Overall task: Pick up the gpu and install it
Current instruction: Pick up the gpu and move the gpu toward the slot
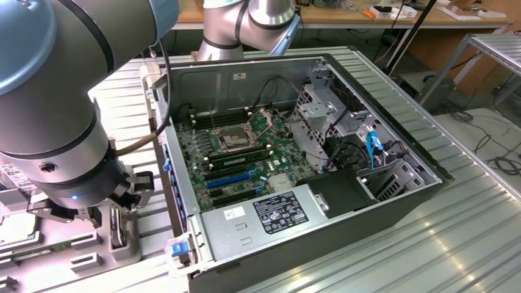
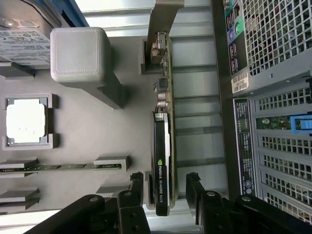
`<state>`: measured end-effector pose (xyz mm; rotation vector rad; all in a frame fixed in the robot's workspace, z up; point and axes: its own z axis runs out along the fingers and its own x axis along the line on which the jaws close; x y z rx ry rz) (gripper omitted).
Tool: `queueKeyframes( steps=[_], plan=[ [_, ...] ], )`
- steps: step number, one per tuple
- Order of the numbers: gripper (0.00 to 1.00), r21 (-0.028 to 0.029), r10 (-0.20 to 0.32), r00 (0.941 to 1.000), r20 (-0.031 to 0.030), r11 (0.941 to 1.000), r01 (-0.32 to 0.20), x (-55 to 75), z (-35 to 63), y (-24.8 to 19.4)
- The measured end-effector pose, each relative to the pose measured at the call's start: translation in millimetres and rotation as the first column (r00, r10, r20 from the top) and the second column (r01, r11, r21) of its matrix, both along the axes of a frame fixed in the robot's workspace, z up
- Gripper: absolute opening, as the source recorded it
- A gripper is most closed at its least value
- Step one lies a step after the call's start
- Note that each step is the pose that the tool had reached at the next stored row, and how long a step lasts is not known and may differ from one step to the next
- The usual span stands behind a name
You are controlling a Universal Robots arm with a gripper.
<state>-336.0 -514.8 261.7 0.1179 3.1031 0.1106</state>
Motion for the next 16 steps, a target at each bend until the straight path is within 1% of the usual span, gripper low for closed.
queueKeyframes(
  steps=[1, 4, 7, 11, 16],
  plan=[
    [0.48, 0.0000, 0.000, 1.0000, 0.0000, 1.0000, 0.000, -0.1, -0.1, 1.2],
    [0.48, -0.0001, 0.000, 1.0000, -0.0001, 1.0000, 0.000, -0.1, -0.4, 7.9],
    [0.48, 0.0000, 0.000, 1.0000, 0.0000, 1.0000, 0.000, -0.1, -0.8, 12.3],
    [0.48, 0.0001, 0.000, 1.0000, 0.0002, 1.0000, 0.000, 0.0, -1.5, 15.1],
    [0.48, -0.0001, 0.000, 1.0000, -0.0001, 1.0000, 0.000, -0.1, -1.5, 15.5]
  ],
)
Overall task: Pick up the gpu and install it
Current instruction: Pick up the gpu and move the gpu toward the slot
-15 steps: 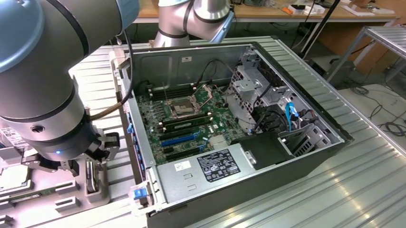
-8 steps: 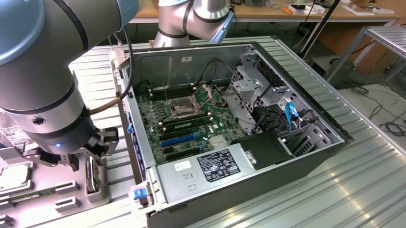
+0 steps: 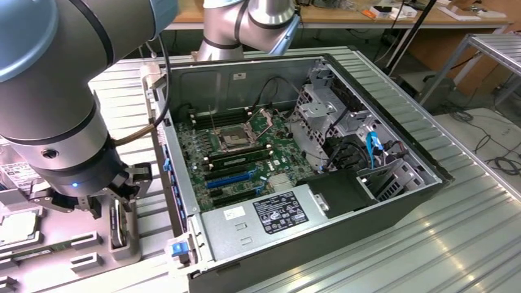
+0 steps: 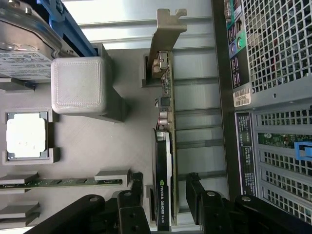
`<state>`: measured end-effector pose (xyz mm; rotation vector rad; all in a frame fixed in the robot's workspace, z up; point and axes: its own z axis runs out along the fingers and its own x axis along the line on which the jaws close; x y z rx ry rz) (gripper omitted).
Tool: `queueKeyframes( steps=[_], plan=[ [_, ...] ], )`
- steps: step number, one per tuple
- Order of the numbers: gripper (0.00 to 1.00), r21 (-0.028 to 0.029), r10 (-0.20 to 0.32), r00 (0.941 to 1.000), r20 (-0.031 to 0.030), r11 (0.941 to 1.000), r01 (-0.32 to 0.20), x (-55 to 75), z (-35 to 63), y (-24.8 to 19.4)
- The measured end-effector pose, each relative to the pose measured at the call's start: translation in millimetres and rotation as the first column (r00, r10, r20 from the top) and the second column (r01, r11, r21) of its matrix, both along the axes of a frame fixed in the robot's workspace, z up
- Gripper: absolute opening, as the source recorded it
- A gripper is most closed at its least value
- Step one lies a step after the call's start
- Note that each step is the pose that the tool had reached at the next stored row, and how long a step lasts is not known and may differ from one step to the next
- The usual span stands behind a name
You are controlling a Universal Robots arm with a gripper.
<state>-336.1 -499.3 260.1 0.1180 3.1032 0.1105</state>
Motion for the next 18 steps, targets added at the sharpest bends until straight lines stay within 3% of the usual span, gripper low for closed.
queueKeyframes(
  steps=[18],
  plan=[
    [0.48, 0.0003, 0.000, 1.0000, 0.0019, 1.0000, 0.000, 0.0, -12.4, 0.0]
  ],
)
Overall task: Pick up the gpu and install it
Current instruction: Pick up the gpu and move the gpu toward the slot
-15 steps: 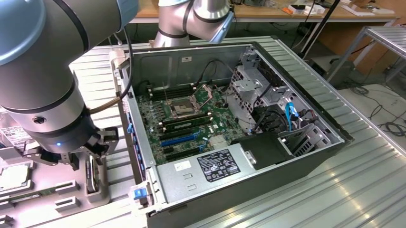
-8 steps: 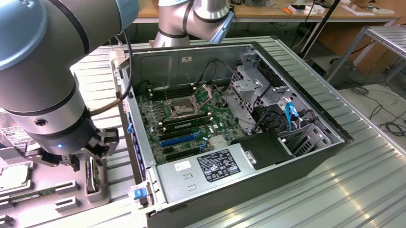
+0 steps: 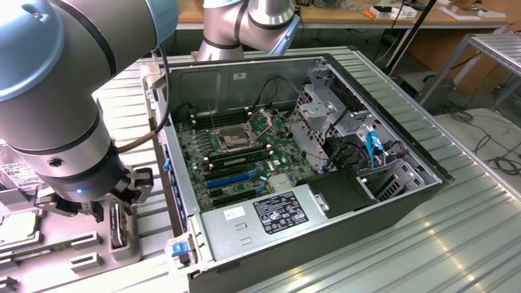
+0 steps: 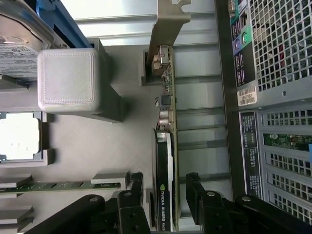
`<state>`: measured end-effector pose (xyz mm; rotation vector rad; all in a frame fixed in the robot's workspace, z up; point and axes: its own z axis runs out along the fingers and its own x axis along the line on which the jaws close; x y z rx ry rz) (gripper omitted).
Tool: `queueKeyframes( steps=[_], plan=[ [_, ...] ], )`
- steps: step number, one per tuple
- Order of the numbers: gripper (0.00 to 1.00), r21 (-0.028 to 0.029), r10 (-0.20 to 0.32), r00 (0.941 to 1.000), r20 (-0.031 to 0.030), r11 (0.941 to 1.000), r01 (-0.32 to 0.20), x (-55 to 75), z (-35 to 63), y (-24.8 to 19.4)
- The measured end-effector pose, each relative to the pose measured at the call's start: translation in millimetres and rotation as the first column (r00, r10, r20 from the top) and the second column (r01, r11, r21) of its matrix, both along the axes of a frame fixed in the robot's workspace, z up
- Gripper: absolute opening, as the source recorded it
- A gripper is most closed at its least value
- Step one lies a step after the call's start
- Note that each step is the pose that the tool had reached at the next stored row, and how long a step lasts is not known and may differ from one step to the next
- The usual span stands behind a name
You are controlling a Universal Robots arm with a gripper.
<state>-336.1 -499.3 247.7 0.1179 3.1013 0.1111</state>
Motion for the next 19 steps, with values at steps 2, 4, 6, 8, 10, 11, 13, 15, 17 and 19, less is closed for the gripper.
queueKeyframes(
  steps=[2, 4, 6, 8, 10, 11, 13, 15, 17, 19],
  plan=[
    [0.48, -0.0001, 0.000, 1.0000, -0.0004, 1.0000, 0.000, 0.0, -1.0, 0.0],
    [0.48, 0.0000, 0.000, 1.0000, -0.0003, 1.0000, 0.000, 0.0, -1.6, 0.0],
    [0.48, 0.0001, 0.000, 1.0000, -0.0004, 1.0000, 0.000, 0.0, -1.8, 0.0],
    [0.48, 0.0008, 0.000, 1.0000, -0.0002, 1.0000, 0.000, 0.1, -1.9, 0.0],
    [0.48, 0.0018, 0.000, 1.0000, -0.0003, 1.0000, 0.000, 0.0, -1.8, 0.0],
    [0.48, 0.0023, 0.000, 1.0000, -0.0003, 1.0000, 0.000, 0.0, -1.8, 0.0],
    [0.49, 0.0030, 0.000, 1.0000, -0.0003, 1.0000, 0.000, 0.0, -1.8, 0.0],
    [0.56, 0.0036, 0.000, 1.0000, -0.0003, 1.0000, 0.000, 0.0, -1.8, 0.0],
    [0.56, 0.0041, 0.000, 1.0000, -0.0003, 1.0000, 0.000, 0.0, -1.8, 0.0],
    [0.56, 0.0041, 0.000, 1.0000, -0.0003, 1.0000, 0.000, 0.0, -1.8, 0.0]
  ],
)
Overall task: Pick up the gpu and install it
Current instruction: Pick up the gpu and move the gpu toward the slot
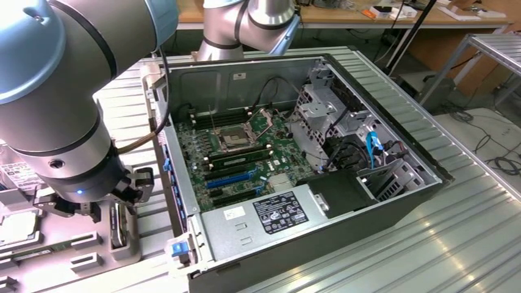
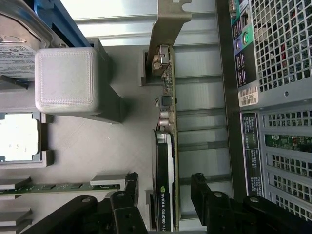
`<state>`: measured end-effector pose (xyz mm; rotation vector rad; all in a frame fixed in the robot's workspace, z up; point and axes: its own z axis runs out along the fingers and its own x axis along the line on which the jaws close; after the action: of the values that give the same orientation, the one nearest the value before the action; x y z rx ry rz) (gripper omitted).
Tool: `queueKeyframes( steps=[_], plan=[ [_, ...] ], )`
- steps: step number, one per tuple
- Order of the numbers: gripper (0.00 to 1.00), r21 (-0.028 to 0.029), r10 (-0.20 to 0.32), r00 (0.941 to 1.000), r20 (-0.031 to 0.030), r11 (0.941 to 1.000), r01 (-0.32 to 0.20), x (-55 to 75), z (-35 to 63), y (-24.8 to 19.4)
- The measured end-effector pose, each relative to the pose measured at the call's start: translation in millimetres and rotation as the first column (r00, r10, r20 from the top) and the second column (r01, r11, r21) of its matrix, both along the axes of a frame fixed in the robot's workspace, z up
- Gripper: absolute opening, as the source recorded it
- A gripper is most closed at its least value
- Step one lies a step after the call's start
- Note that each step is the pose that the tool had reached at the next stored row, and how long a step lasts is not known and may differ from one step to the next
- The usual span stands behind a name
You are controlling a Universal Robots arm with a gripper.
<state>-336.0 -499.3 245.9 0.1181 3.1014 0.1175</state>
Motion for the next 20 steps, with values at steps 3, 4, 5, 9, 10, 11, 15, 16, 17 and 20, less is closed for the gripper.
queueKeyframes(
  steps=[3, 4, 5, 9, 10, 11, 15, 16, 17, 20],
  plan=[
    [0.54, -0.0001, 0.000, 1.0000, 0.0000, 1.0000, 0.000, 0.0, 0.0, 0.0],
    [0.47, 0.0000, 0.000, 1.0000, 0.0000, 1.0000, 0.000, 0.0, -0.2, 0.0],
    [0.47, 0.0000, 0.000, 1.0000, 0.0000, 1.0000, 0.000, 0.6, -1.3, 0.0],
    [0.47, -0.0001, 0.000, 1.0000, 0.0000, 1.0000, 0.000, 0.7, -1.4, 0.0],
    [0.47, -0.0001, 0.000, 1.0000, 0.0000, 1.0000, 0.000, 0.7, -1.4, 0.0],
    [0.47, -0.0001, 0.000, 1.0000, 0.0000, 1.0000, 0.000, 0.7, -1.4, 0.0],
    [0.45, 0.0000, 0.000, 1.0000, 0.0000, 1.0000, 0.000, 0.7, -1.5, 0.0],
    [0.45, -0.0001, 0.000, 1.0000, -0.0001, 1.0000, 0.000, 0.7, -1.4, 0.0],
    [0.38, -0.0001, 0.000, 1.0000, 0.0000, 1.0000, 0.000, 0.7, -1.4, 0.0],
    [0.38, 0.0000, 0.000, 1.0000, 0.0000, 1.0000, 0.000, 0.7, -1.4, 0.0]
  ],
)
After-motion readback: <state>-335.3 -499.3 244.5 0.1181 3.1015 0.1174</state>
